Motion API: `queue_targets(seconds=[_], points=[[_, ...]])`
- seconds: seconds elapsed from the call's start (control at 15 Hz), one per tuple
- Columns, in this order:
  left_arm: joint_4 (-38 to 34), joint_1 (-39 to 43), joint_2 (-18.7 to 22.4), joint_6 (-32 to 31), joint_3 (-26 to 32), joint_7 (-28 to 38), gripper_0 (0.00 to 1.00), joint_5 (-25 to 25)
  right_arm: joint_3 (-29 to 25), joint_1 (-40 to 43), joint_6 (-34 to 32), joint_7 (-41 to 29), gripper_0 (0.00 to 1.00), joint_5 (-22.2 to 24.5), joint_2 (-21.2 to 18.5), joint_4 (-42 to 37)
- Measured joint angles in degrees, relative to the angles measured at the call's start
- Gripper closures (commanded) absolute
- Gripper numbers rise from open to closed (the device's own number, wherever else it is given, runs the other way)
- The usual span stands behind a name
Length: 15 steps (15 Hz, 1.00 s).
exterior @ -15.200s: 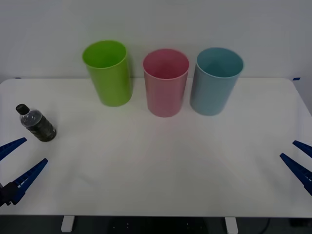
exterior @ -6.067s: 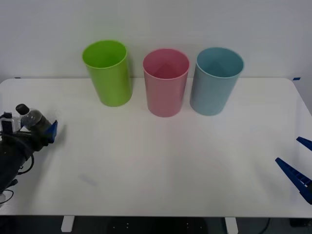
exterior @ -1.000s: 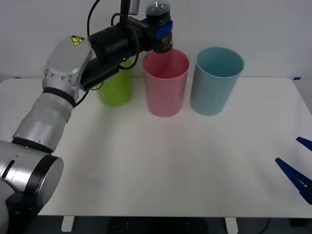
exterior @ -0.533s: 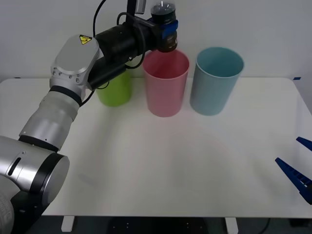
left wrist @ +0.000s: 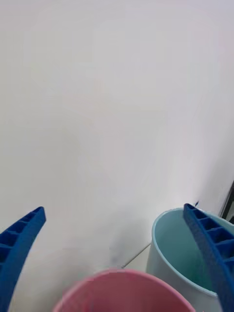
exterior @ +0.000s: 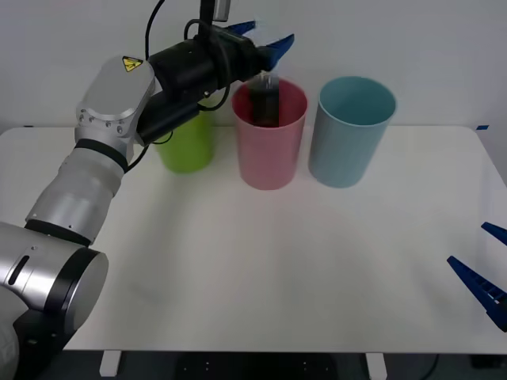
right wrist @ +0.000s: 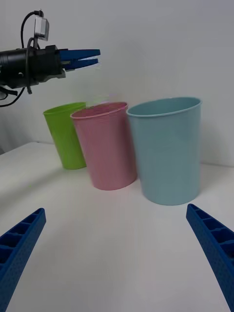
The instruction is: Grasp the object on the table and drop it into the matching bin: aluminum can to the light blue bin, PET bottle to the pink bin.
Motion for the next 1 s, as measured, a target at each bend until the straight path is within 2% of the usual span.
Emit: queue_targets(seconds=[0.47, 1.0], points=[[-0.53, 2.48, 3.4, -3.82, 0.0, -1.27, 0.0, 7.05, 0.0, 0.0, 0.0, 0.0, 0.0, 0.0, 0.0, 0.0], [-12.06, 14.17, 9.6, -6.38, 0.0, -4.68, 0.0, 17.84, 0.0, 0.0, 0.0, 0.0, 0.0, 0.0, 0.0, 0.0]])
